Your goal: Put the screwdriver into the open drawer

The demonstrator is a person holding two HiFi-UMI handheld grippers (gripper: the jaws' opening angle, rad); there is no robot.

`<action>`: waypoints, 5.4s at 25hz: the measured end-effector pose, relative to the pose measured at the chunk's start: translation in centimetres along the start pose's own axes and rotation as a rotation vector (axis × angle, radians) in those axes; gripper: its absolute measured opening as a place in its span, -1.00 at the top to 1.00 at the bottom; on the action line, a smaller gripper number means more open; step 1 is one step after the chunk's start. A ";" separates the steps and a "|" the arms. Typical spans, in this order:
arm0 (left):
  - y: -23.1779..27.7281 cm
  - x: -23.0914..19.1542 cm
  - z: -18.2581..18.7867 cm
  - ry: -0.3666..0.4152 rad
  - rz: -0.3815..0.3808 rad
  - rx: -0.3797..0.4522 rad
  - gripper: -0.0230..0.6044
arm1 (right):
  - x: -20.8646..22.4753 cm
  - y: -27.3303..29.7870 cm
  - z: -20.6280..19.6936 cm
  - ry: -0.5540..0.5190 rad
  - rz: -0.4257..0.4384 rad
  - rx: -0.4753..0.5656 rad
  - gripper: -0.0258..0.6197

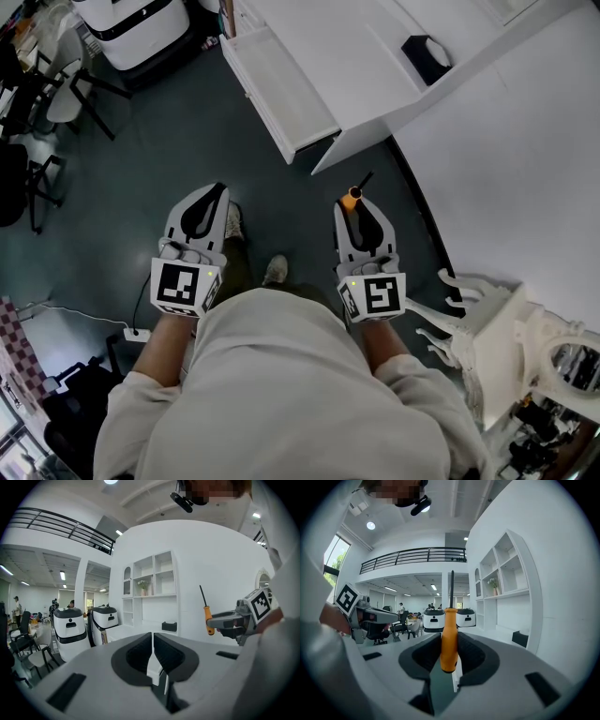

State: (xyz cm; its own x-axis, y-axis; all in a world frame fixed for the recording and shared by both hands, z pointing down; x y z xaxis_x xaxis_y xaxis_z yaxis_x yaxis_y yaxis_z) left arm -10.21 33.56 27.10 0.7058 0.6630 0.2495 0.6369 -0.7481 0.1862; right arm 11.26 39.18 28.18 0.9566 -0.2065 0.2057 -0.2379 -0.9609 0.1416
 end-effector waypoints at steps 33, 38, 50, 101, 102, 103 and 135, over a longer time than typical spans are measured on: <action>16.1 -15.4 -1.2 -0.014 -0.124 0.052 0.87 | 1.9 19.7 3.8 -0.025 -0.114 -0.006 0.55; 19.1 -19.3 -1.6 -0.018 -0.169 0.056 0.87 | 1.8 23.9 4.9 -0.026 -0.167 -0.002 0.55; 25.2 -25.2 -2.2 -0.029 -0.269 0.078 0.87 | 2.2 31.6 7.0 -0.067 -0.264 -0.017 0.55; 42.1 -22.6 -10.9 -0.146 -0.092 -0.201 0.87 | 15.0 54.2 -13.8 -0.143 0.089 -0.598 0.55; 42.4 -22.6 -11.1 -0.148 -0.096 -0.203 0.87 | 15.1 54.6 -14.4 -0.141 0.090 -0.610 0.55; 42.7 -22.6 -11.4 -0.152 -0.100 -0.207 0.87 | 15.2 55.0 -15.1 -0.139 0.091 -0.623 0.55; 44.8 -23.2 -19.7 -0.275 -0.121 -0.333 0.87 | 18.3 59.7 -29.6 -0.065 -0.011 -0.963 0.55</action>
State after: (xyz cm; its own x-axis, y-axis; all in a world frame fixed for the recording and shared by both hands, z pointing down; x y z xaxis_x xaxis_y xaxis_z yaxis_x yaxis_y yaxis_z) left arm -4.18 -15.92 48.39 0.7177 0.6948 -0.0465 0.6169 -0.6033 0.5055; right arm 9.61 -16.54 69.05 0.9602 -0.2358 0.1499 -0.2374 -0.4051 0.8829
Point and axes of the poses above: the fingertips, and each gripper's own axes: y forward along the fingers, x to its right, z out of its top, the point moved 3 cm from there along -y, backward along the fingers, and after that the axes turned 13 degrees about y, right-handed, at the moved point
